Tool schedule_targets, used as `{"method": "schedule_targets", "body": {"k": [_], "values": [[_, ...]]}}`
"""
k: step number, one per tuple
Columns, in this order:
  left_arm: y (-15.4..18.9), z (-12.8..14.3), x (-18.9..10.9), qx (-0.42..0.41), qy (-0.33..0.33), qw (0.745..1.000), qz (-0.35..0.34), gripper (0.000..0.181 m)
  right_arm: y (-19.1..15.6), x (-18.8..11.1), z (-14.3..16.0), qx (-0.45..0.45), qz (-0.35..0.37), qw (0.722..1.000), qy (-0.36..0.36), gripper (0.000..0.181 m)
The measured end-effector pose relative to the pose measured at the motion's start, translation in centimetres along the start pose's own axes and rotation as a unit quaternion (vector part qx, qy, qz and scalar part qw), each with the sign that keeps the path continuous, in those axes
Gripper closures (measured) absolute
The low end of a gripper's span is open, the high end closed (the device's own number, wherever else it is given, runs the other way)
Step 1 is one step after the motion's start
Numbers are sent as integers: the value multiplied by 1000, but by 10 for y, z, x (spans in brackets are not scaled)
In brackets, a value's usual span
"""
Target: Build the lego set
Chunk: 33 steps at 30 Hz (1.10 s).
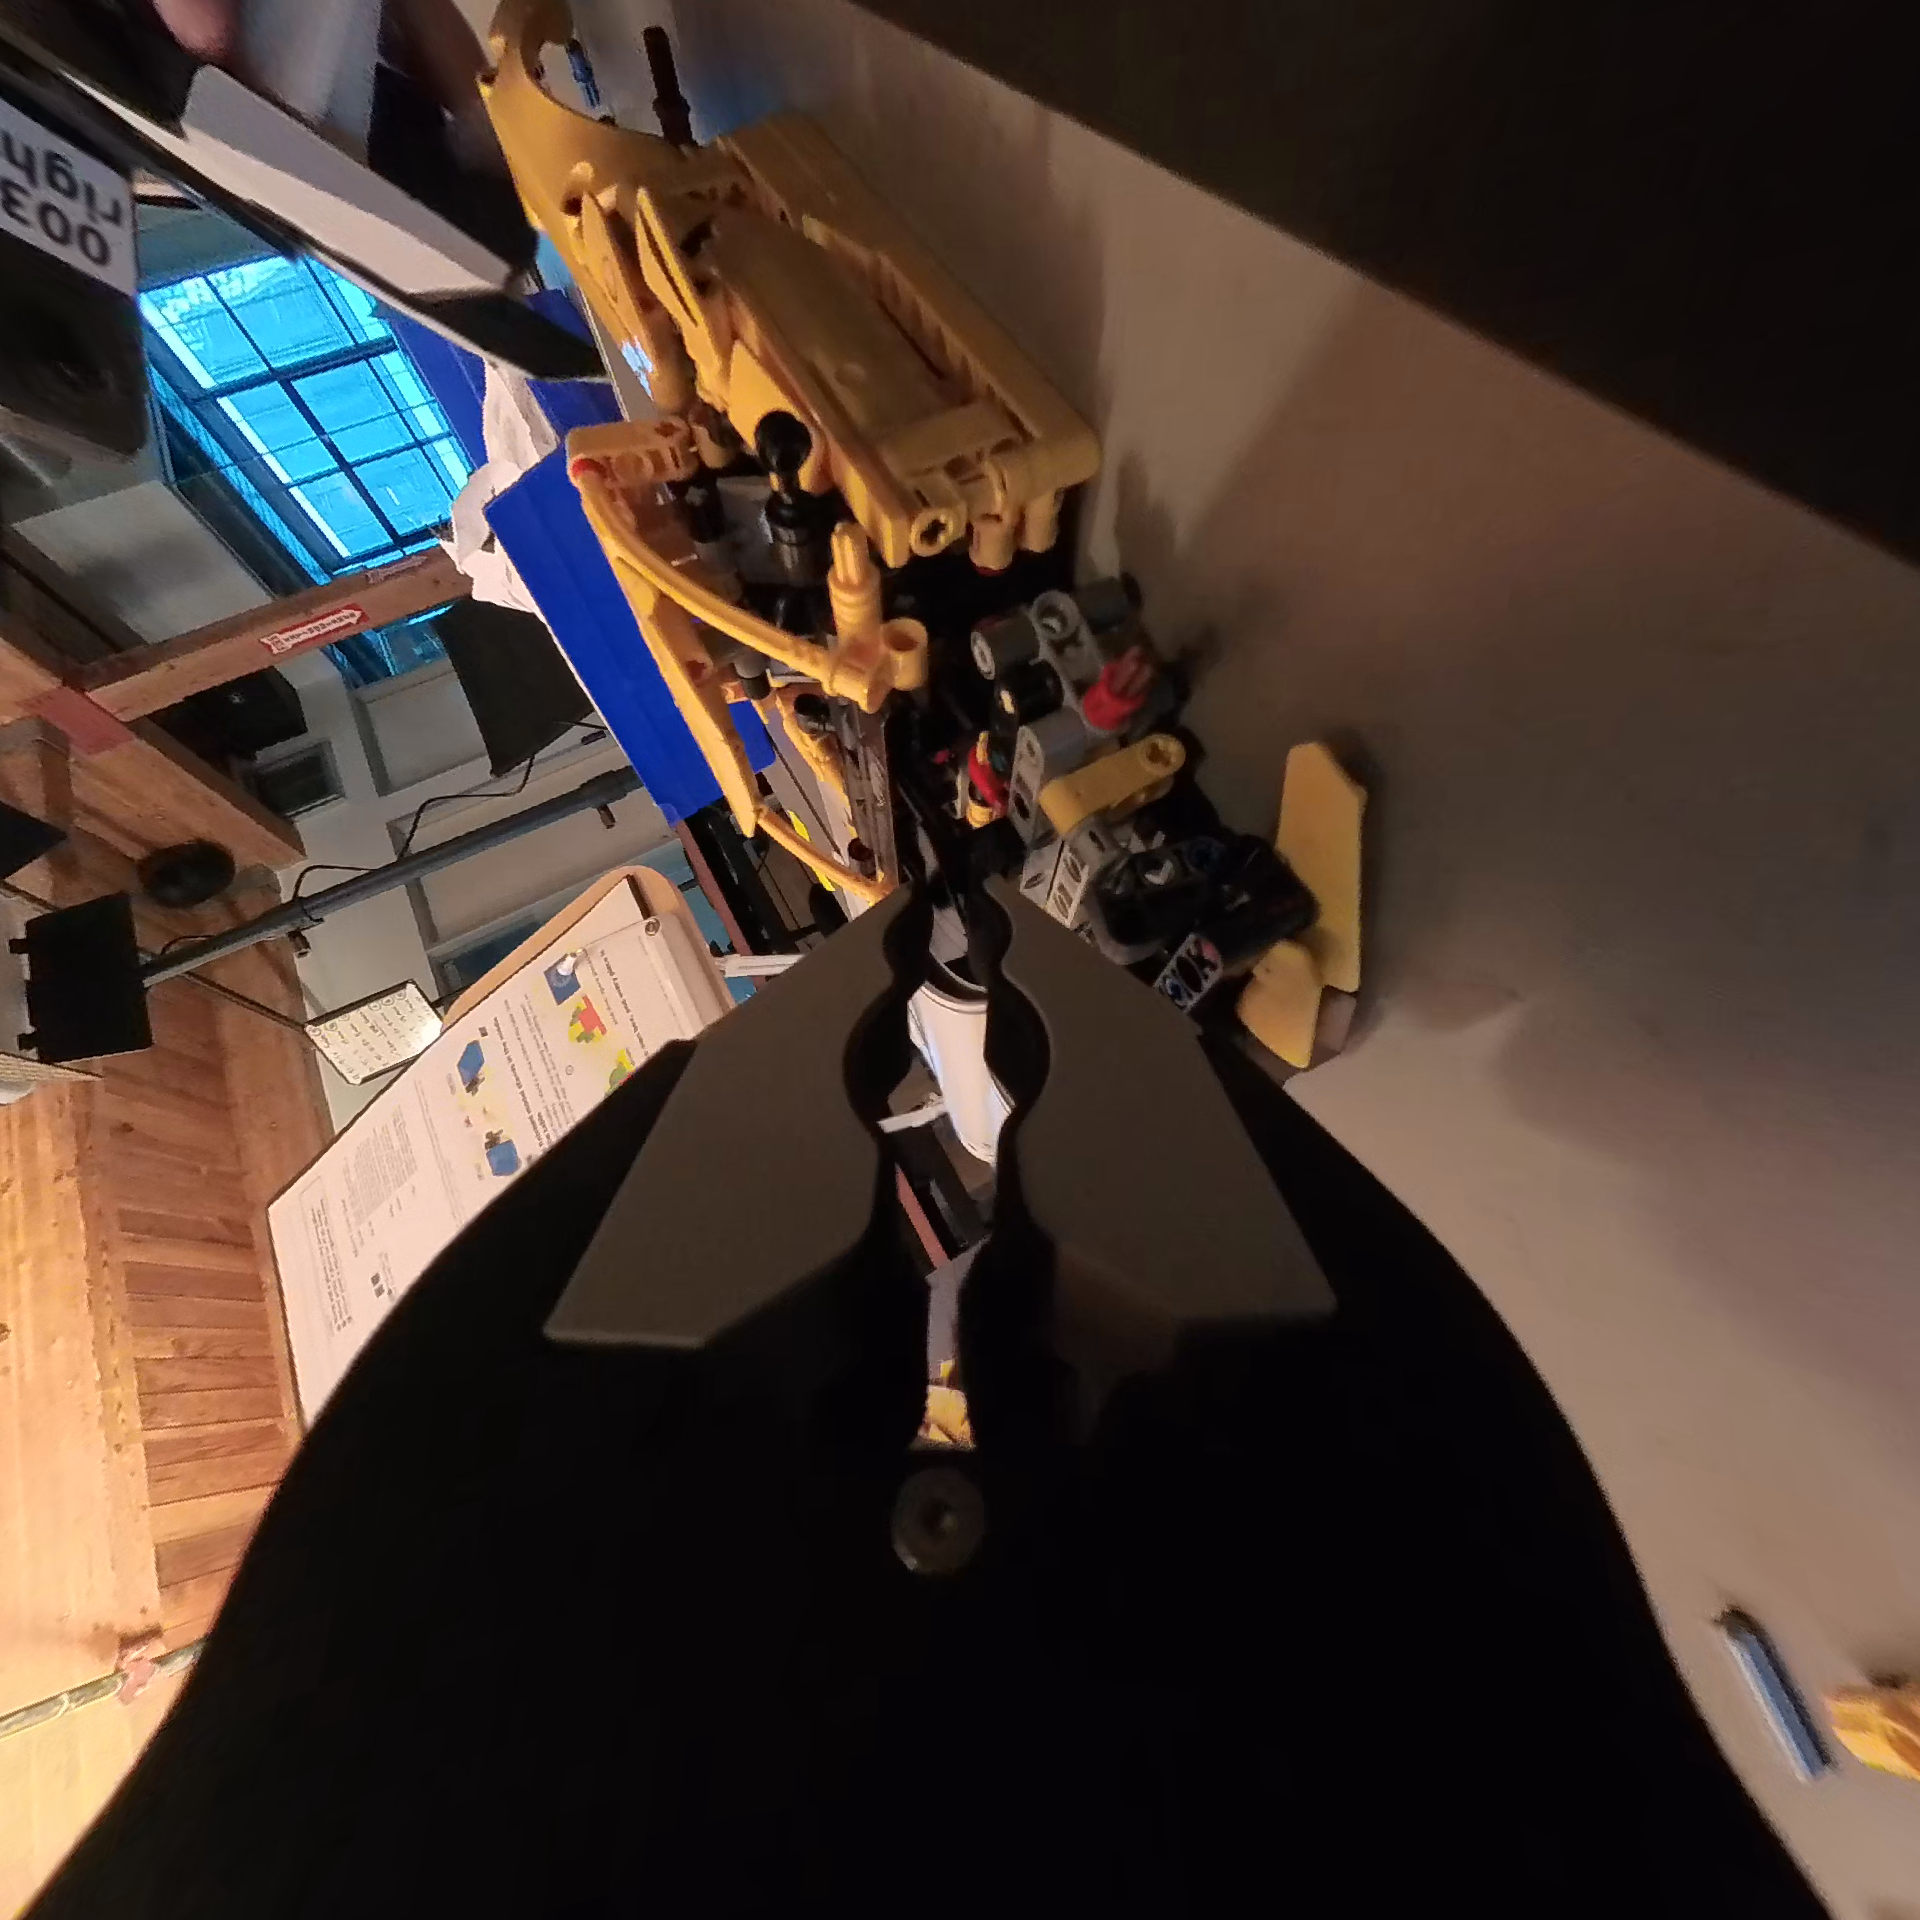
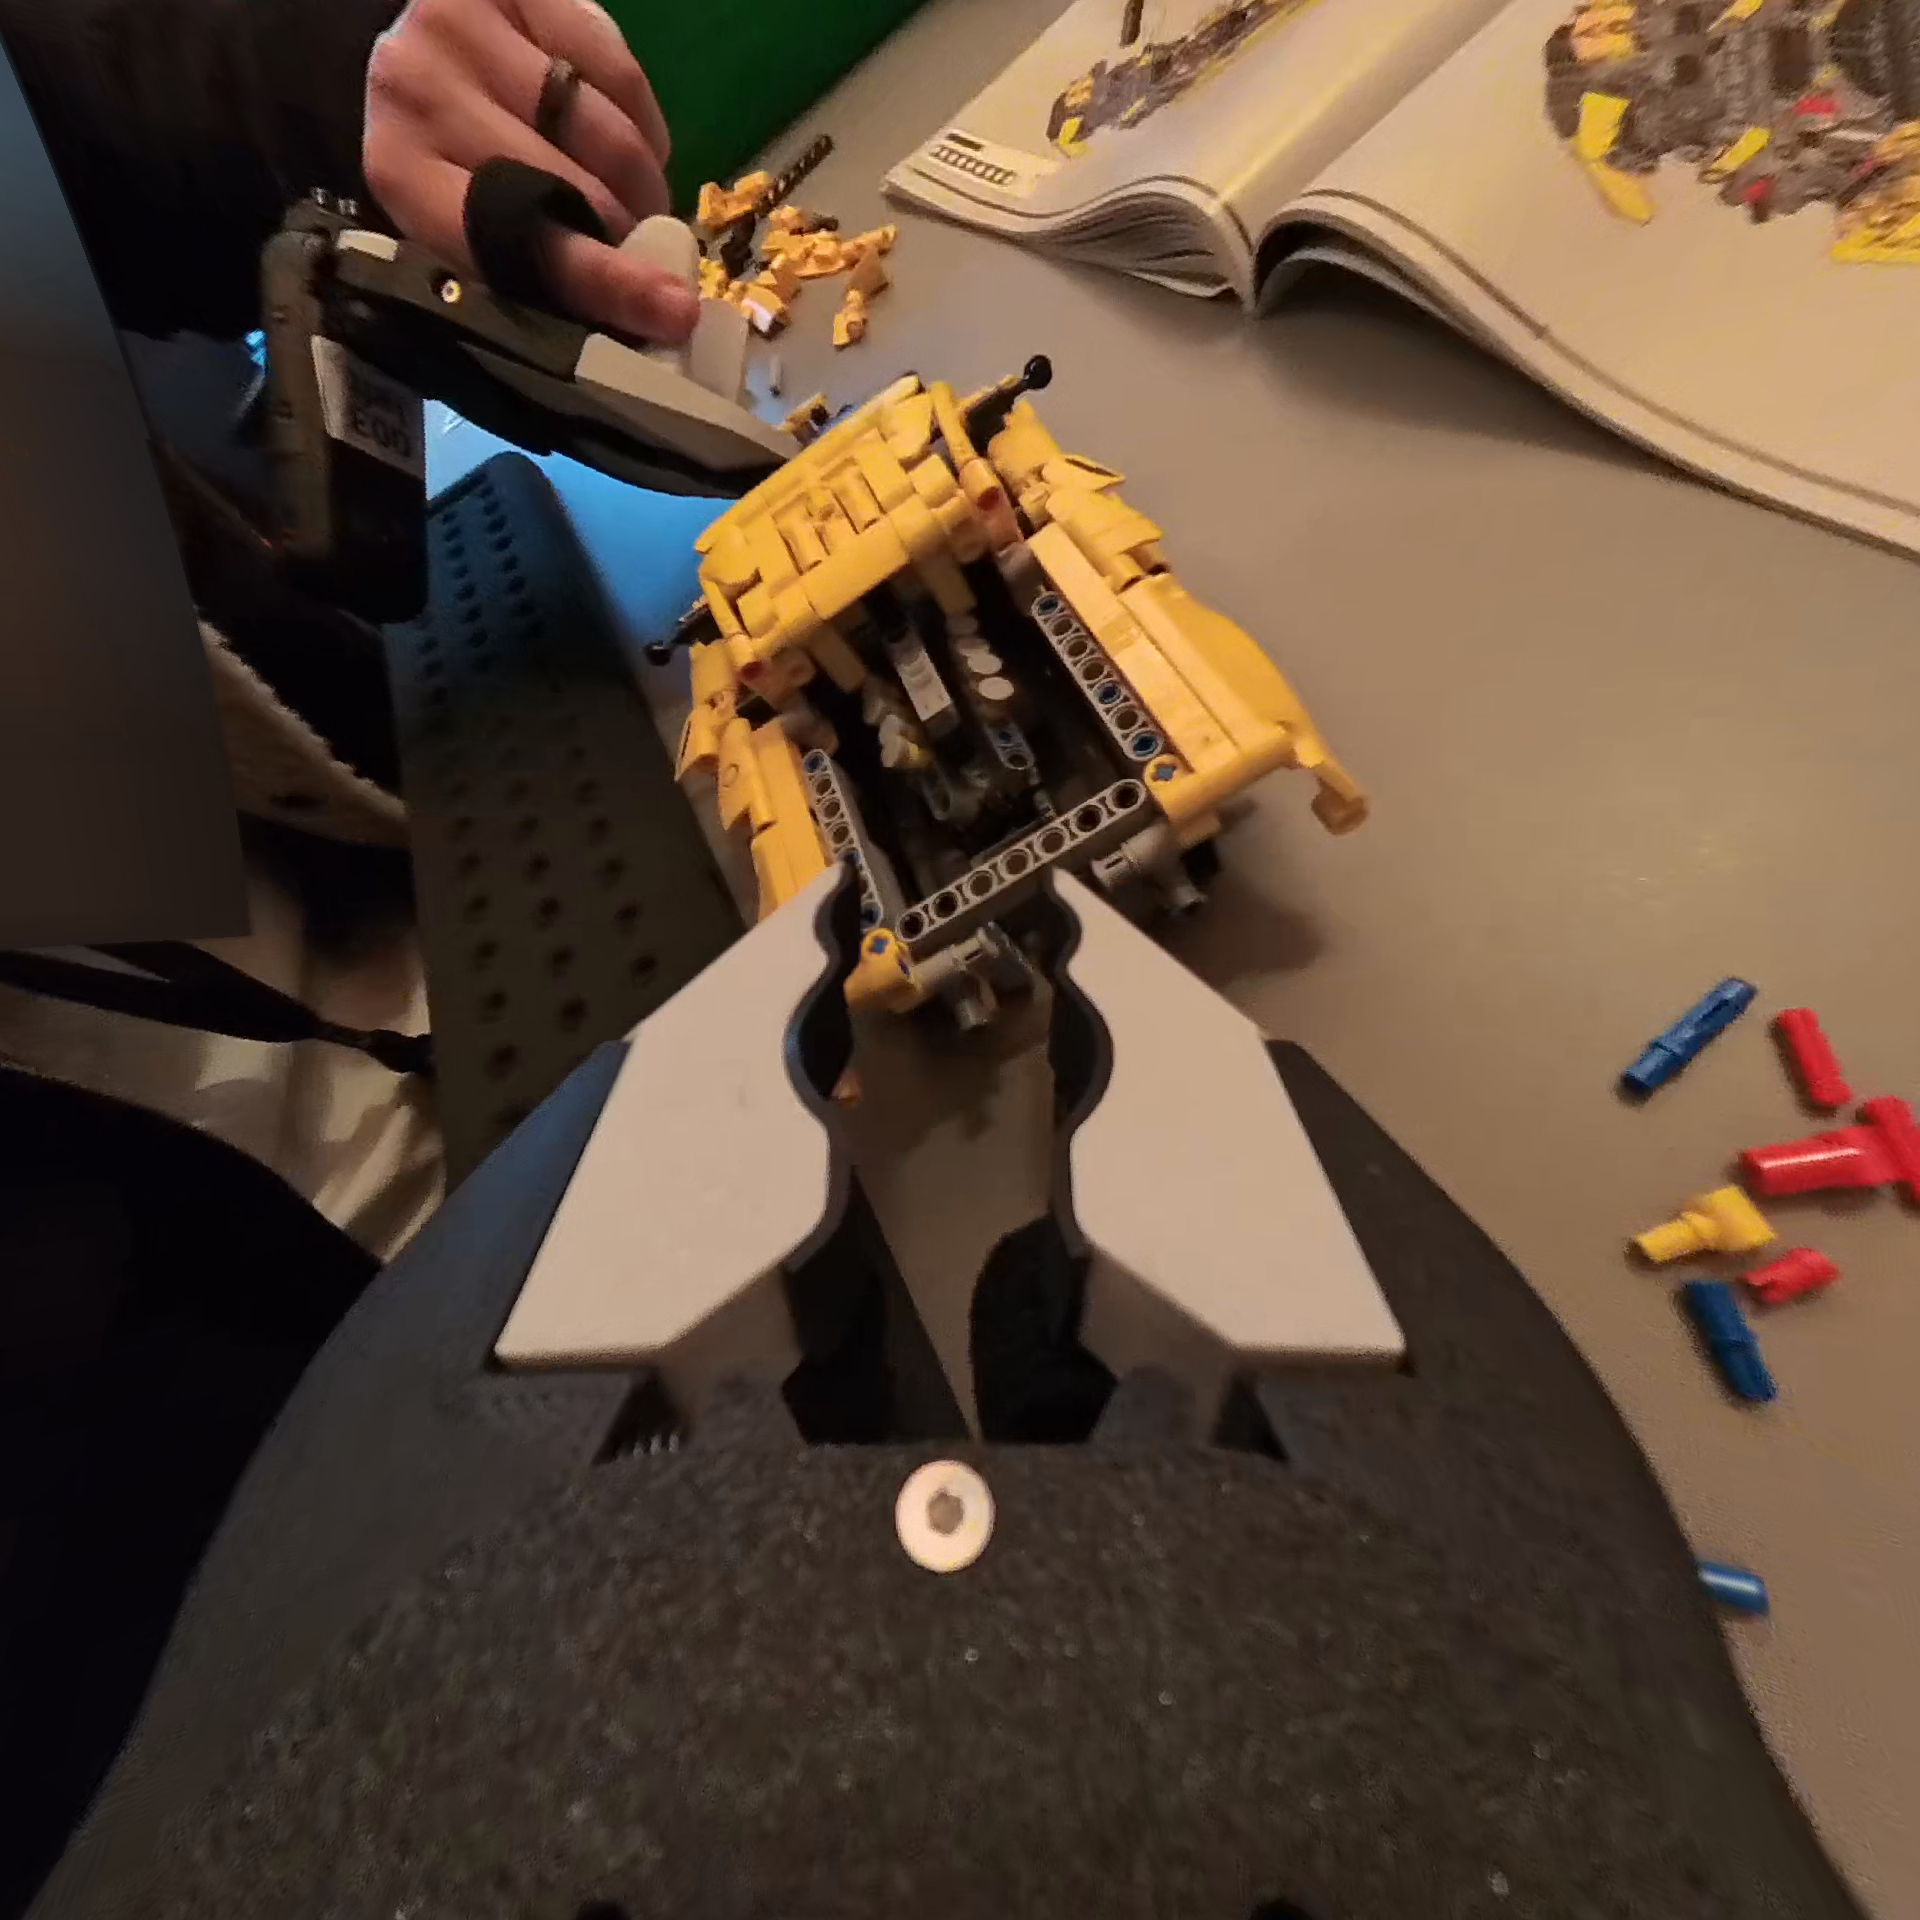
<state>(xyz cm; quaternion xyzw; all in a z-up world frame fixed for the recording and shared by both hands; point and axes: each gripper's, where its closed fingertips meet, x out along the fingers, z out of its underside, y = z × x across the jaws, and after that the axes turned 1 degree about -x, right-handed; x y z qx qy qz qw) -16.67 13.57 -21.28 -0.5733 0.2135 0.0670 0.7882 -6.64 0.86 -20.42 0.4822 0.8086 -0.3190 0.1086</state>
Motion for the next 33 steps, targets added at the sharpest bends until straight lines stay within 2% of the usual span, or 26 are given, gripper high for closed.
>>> {"method": "schedule_targets", "body": {"k": [5,8,10,23,29,33], "values": [[0,0,0,-2,-10,1000,-3,176,7,1,2,0,15,1000,-1,159],[0,0,0,-5,-12,1000,-3,175,10,-2,8,-24,43,999,-20,157],[1,0,-1,-7,-11,1000,-3,176,6,2,10,-14,36,999,-15,152],[1,0,1,15,-20,1000,-2,176,3,6,10,-6,27,1000,-12,159],[2,-2,1,-54,-1,998,20,175,3,7,11,-2,22,1000,-13,159],[2,-3,1,-29,24,999,31,175,3,7,10,-1,18,1000,-15,159]]}}
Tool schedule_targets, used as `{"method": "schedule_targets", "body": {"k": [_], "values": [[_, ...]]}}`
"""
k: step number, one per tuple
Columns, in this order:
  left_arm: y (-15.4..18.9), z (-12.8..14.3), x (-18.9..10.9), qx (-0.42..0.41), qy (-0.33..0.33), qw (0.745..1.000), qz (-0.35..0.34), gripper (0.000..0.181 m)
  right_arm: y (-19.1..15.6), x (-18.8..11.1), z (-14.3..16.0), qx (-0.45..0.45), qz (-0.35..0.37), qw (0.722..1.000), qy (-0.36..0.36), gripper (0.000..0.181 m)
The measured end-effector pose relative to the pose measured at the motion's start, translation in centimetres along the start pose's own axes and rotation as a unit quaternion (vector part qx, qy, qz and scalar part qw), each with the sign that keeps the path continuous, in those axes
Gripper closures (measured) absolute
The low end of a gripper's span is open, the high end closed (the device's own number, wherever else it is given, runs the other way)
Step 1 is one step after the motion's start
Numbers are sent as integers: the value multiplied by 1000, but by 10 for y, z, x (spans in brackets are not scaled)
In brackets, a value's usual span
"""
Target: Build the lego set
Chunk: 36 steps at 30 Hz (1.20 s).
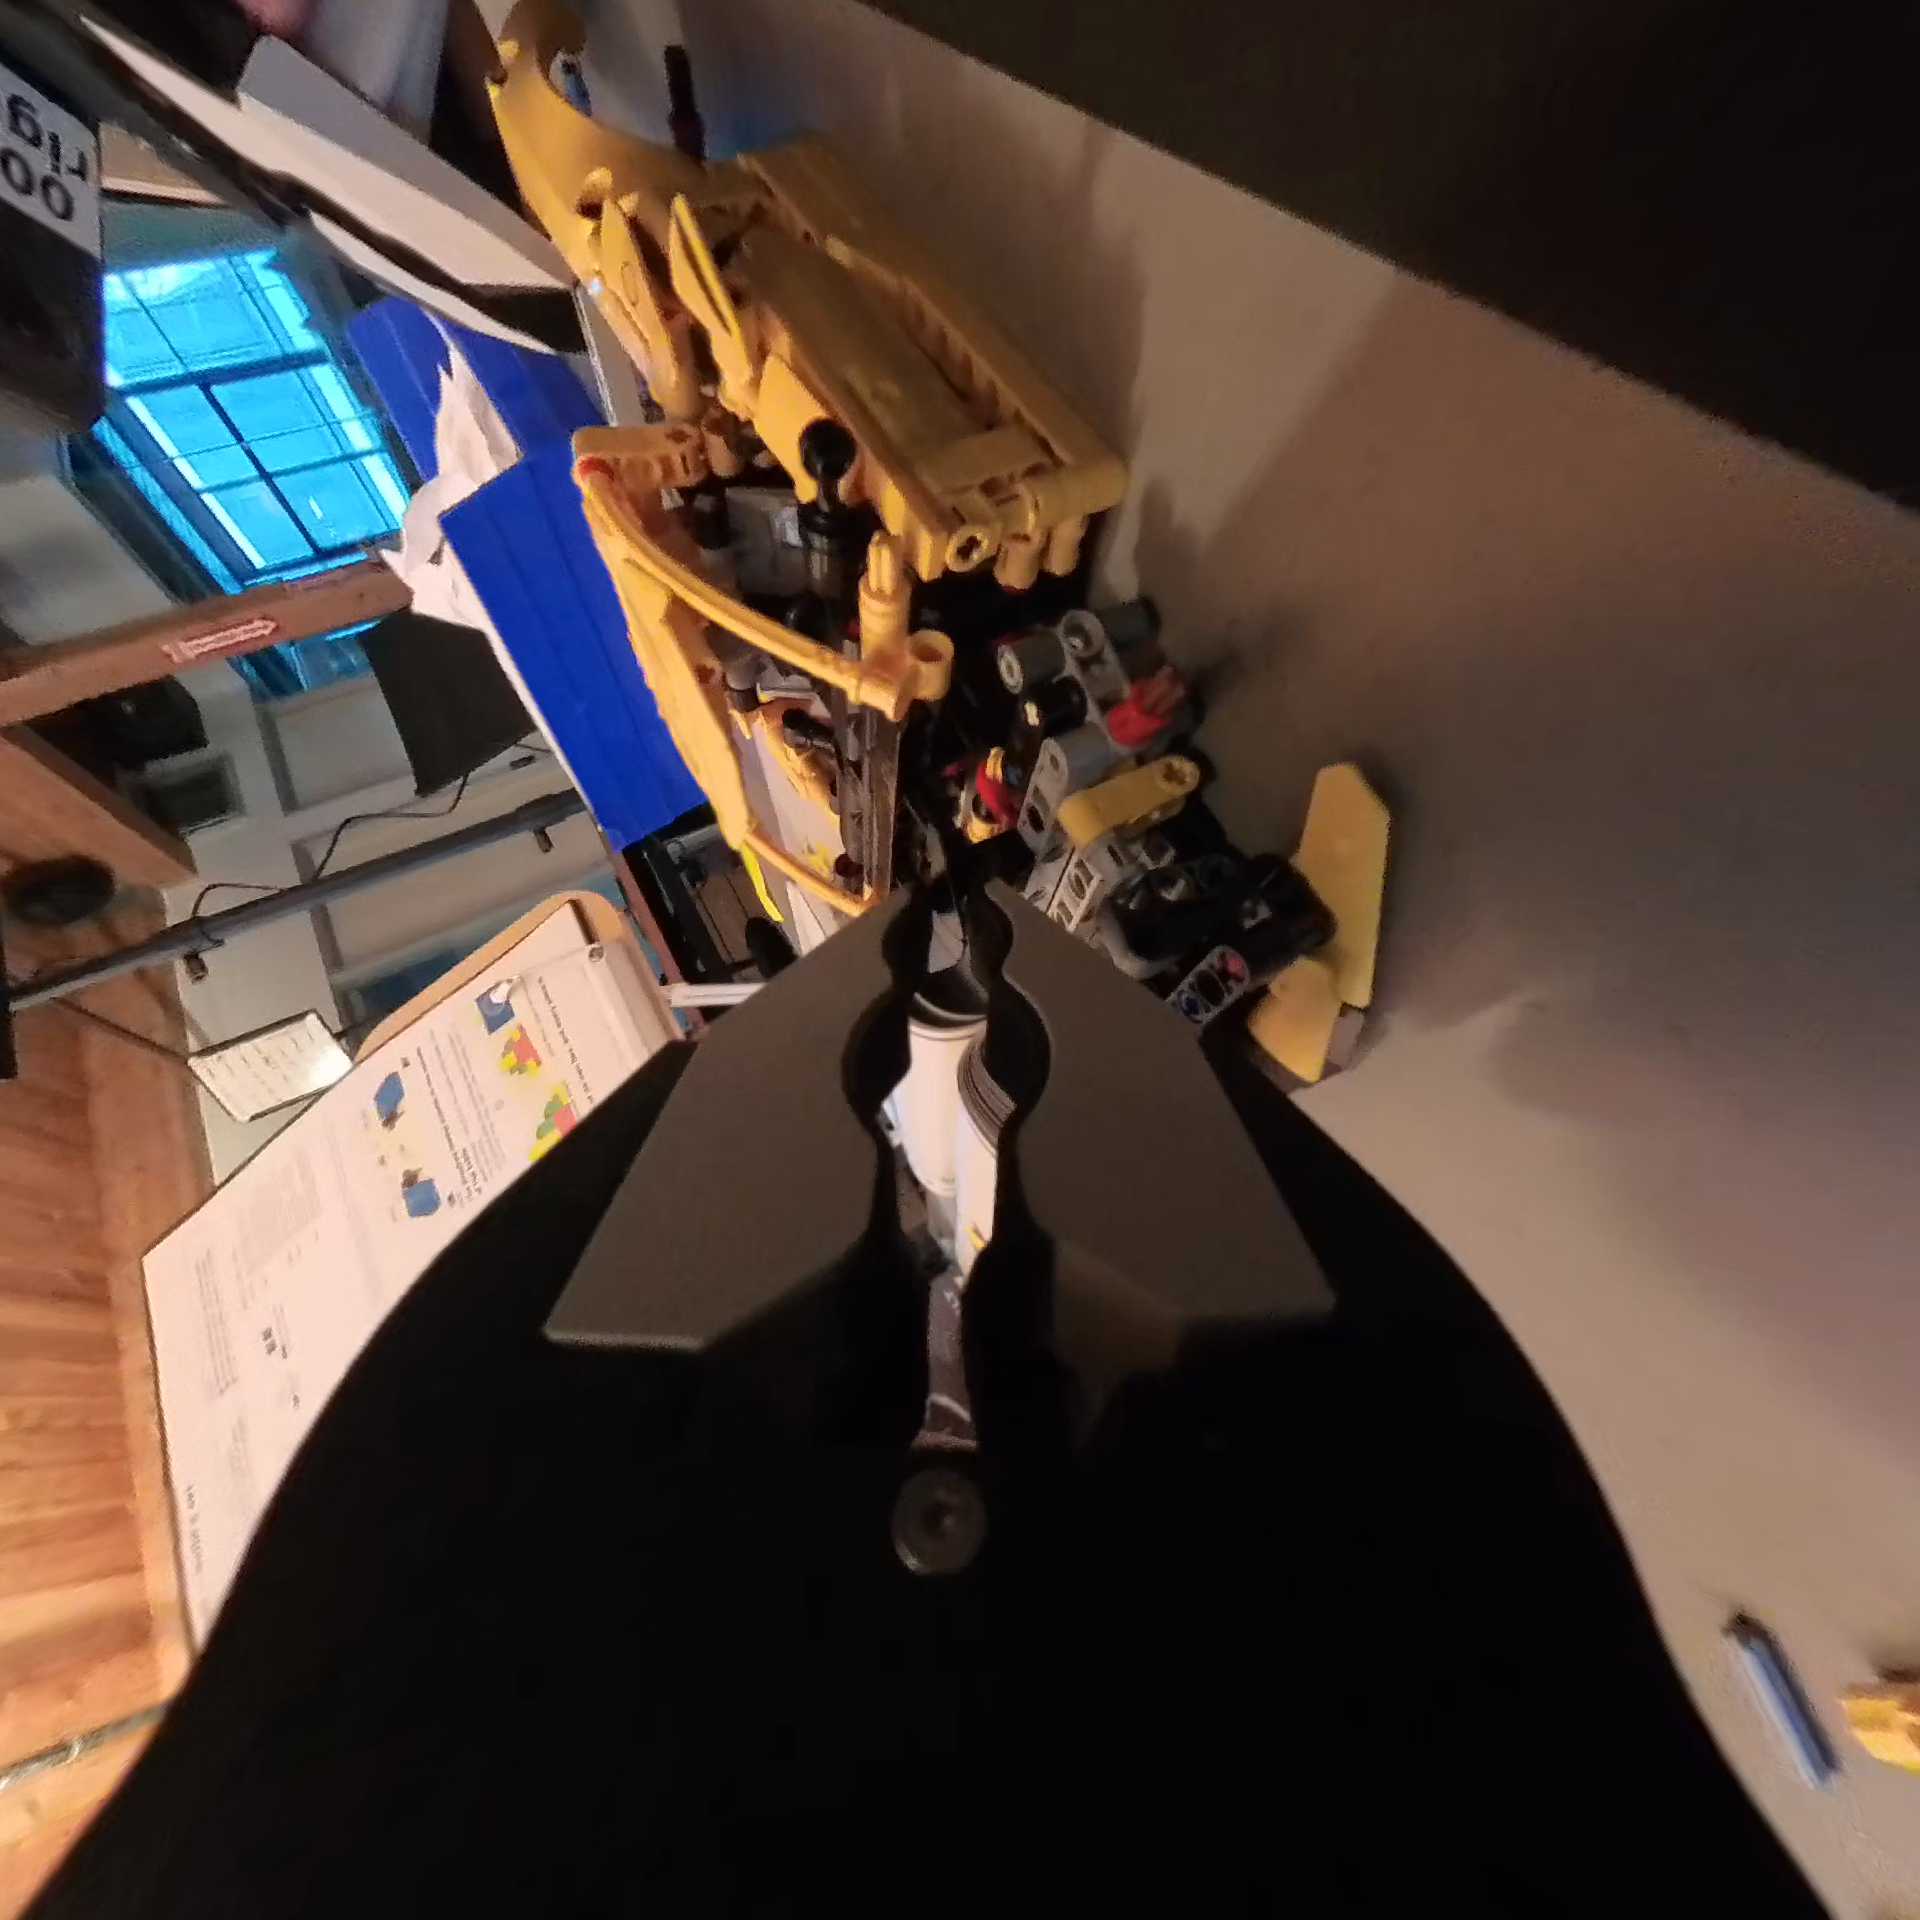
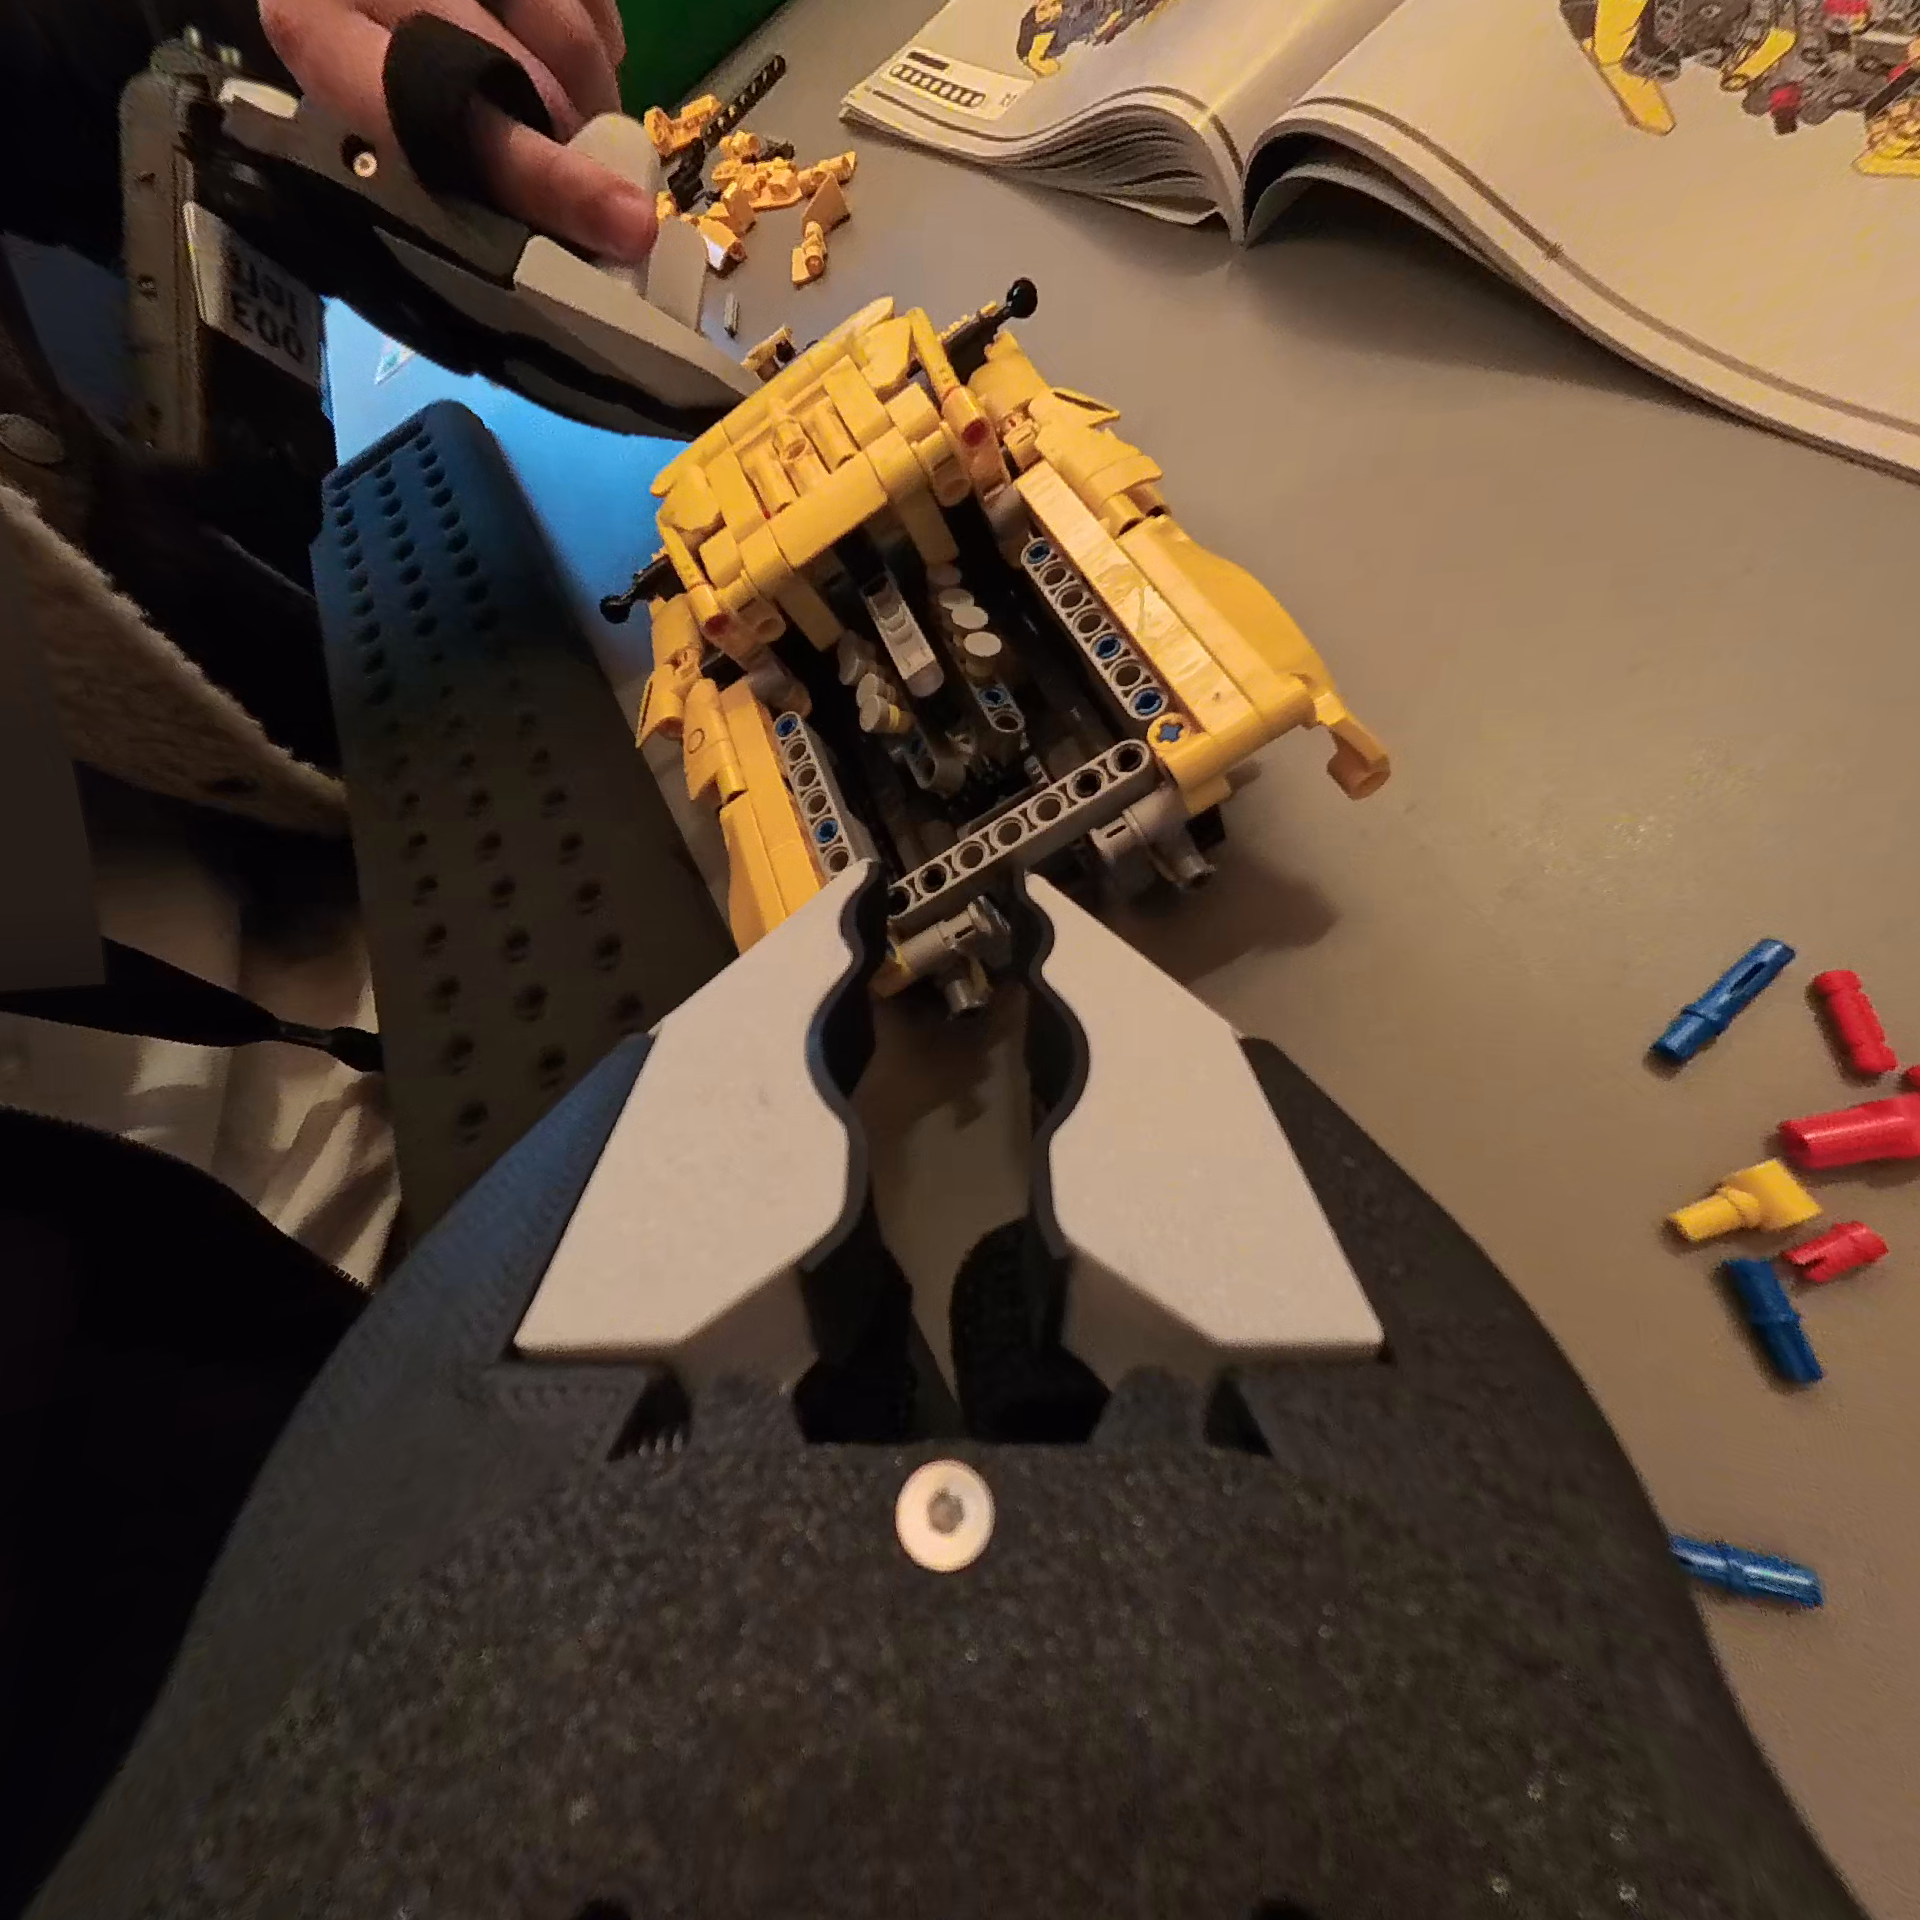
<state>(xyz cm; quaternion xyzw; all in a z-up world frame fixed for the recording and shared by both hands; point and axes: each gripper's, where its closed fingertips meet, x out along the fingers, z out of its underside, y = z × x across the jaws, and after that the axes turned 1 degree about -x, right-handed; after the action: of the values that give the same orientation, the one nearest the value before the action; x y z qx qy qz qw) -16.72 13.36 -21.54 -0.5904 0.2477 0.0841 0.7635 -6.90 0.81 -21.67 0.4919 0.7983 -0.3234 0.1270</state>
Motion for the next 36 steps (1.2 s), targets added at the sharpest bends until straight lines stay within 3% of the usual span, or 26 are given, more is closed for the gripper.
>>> {"method": "schedule_targets", "body": {"k": [4,12,27,36], "values": [[0,-1,0,-14,10,1000,11,176,0,0,0,0,-2,1000,-2,160],[-1,-1,2,-155,15,988,-5,175,-1,1,1,5,-7,1000,-4,161],[-1,-1,2,-204,39,978,13,172,1,0,0,15,-7,1000,-1,160],[3,8,-1,-223,19,974,25,168,0,-1,0,25,-18,1000,1,159]]}}
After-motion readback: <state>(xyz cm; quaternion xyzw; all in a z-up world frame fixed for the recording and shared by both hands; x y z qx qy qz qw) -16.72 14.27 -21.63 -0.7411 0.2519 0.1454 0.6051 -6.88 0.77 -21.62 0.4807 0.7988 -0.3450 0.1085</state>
